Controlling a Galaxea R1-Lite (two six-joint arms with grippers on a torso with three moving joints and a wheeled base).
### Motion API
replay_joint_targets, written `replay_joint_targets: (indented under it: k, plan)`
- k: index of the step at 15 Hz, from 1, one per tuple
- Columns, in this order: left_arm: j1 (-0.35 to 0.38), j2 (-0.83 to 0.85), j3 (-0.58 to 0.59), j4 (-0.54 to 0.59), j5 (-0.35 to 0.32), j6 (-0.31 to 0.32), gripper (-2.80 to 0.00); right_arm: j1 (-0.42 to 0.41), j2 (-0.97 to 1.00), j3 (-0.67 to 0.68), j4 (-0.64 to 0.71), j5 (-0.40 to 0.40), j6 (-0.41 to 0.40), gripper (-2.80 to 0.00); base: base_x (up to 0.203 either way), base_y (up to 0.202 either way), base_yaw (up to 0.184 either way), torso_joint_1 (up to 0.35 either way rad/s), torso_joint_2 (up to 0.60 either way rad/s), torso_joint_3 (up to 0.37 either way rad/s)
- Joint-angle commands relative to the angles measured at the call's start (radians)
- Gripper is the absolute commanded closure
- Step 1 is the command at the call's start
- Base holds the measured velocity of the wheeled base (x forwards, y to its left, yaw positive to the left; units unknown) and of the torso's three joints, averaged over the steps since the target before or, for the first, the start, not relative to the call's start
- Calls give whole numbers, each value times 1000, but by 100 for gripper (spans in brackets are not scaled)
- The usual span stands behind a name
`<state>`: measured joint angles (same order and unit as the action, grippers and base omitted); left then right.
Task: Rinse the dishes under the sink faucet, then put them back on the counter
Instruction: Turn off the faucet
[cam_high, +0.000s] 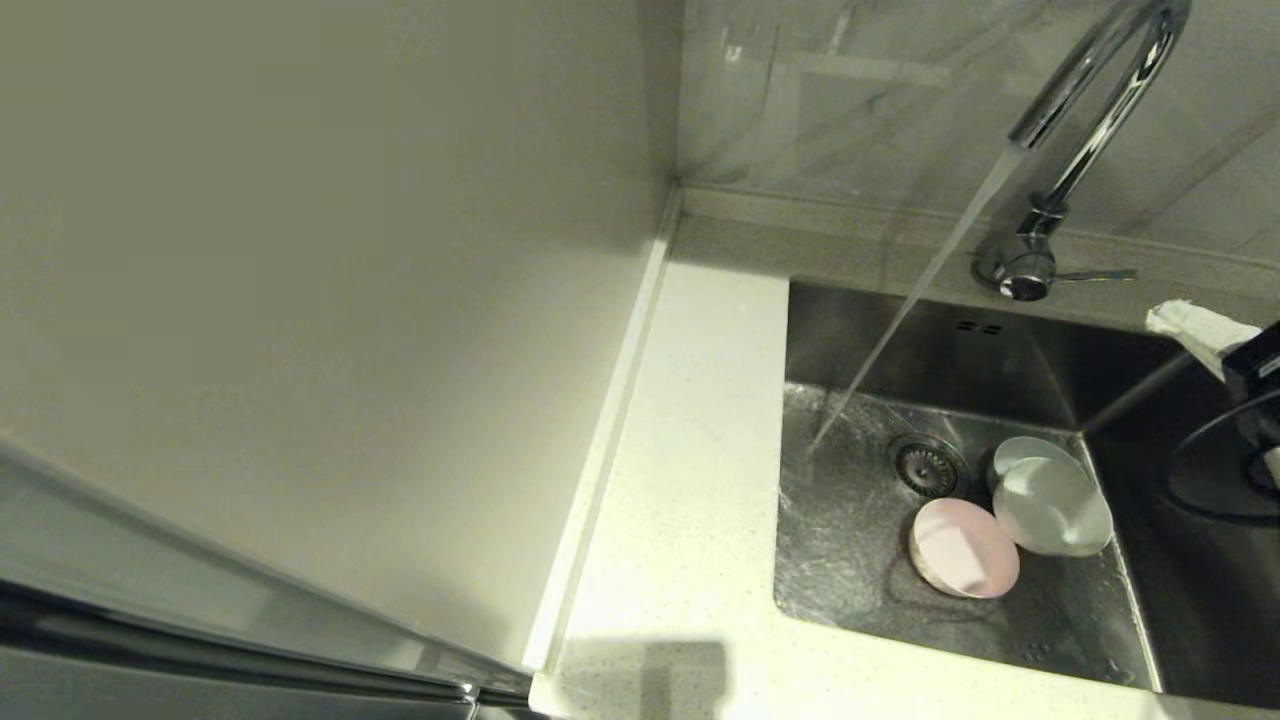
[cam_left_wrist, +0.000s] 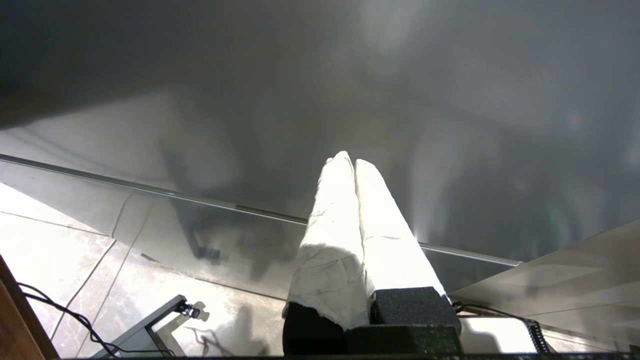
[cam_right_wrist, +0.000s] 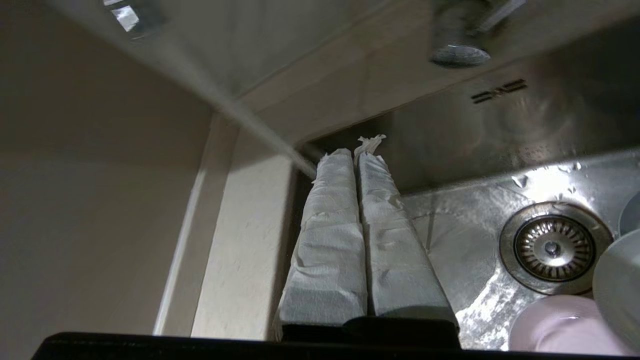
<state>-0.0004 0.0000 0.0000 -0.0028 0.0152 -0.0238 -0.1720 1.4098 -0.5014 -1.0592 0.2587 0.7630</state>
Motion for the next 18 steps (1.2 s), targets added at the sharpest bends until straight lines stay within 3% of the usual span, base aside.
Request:
replay_joint_targets:
  k: [1, 6, 11, 18]
  plan:
    - [0, -3, 0, 0, 0, -1, 0, -36, 150, -22, -58, 3, 53, 0, 0, 0, 0, 0, 0, 0]
    - [0, -3, 0, 0, 0, -1, 0, -65, 292, -55, -213, 3, 81, 0, 0, 0, 0, 0, 0, 0]
    - [-1, -3, 0, 0, 0, 0, 0, -65, 367, -155, -223, 2, 138, 0, 0, 0, 0, 0, 0, 0]
    - [0, -3, 0, 0, 0, -1, 0, -66, 494, -291, -223, 2, 145, 0, 0, 0, 0, 0, 0, 0]
